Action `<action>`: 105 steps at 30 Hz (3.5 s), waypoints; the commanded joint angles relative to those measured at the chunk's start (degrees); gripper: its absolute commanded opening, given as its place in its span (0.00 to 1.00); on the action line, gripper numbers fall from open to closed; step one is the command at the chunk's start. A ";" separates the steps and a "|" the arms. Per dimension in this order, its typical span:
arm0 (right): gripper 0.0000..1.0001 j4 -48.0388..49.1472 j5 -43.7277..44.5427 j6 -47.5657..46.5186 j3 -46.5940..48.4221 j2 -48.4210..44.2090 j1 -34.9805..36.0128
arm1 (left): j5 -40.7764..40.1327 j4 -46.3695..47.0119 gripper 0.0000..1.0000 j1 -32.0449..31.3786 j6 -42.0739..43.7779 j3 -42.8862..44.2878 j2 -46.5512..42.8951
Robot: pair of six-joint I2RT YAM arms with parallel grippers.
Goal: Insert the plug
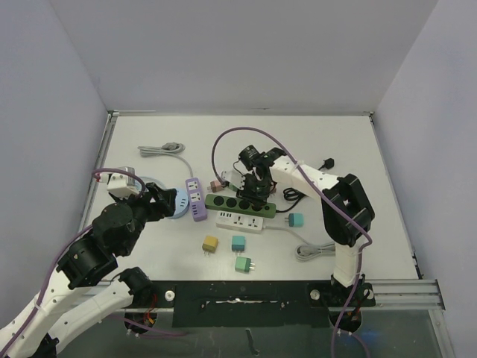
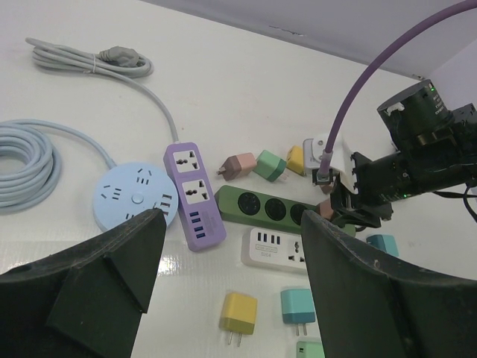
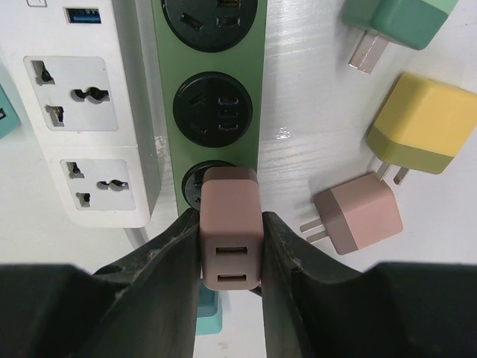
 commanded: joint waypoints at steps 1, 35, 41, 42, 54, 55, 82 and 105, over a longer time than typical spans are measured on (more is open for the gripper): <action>0.00 5.43 7.49 -0.92 -4.37 7.20 -0.02 | -0.45 3.02 0.71 -0.05 1.15 0.07 0.38; 0.73 26.21 -0.82 28.01 -12.97 -27.38 -2.57 | 8.69 9.46 0.85 0.29 0.72 -0.77 15.49; 0.71 36.33 8.02 46.16 -28.23 -42.09 -2.57 | 17.80 16.60 0.83 4.17 -1.23 -0.93 30.60; 0.71 37.53 8.86 48.34 -30.41 -44.30 -2.57 | 20.63 18.08 0.81 6.59 -1.29 -0.94 33.06; 0.63 37.07 11.09 60.74 -39.99 -51.32 -2.41 | 32.77 17.93 0.71 15.41 14.78 13.26 60.51; 0.62 37.39 10.60 61.08 -40.43 -51.21 -2.28 | 32.37 16.83 0.71 15.49 16.34 15.36 62.32; 0.55 41.31 7.54 62.34 -42.19 -45.97 -1.45 | 42.21 13.22 0.25 19.63 27.74 26.90 80.14; 0.64 40.97 -19.27 59.77 -33.13 -52.35 -1.67 | 64.00 24.04 0.18 8.20 12.43 8.14 42.65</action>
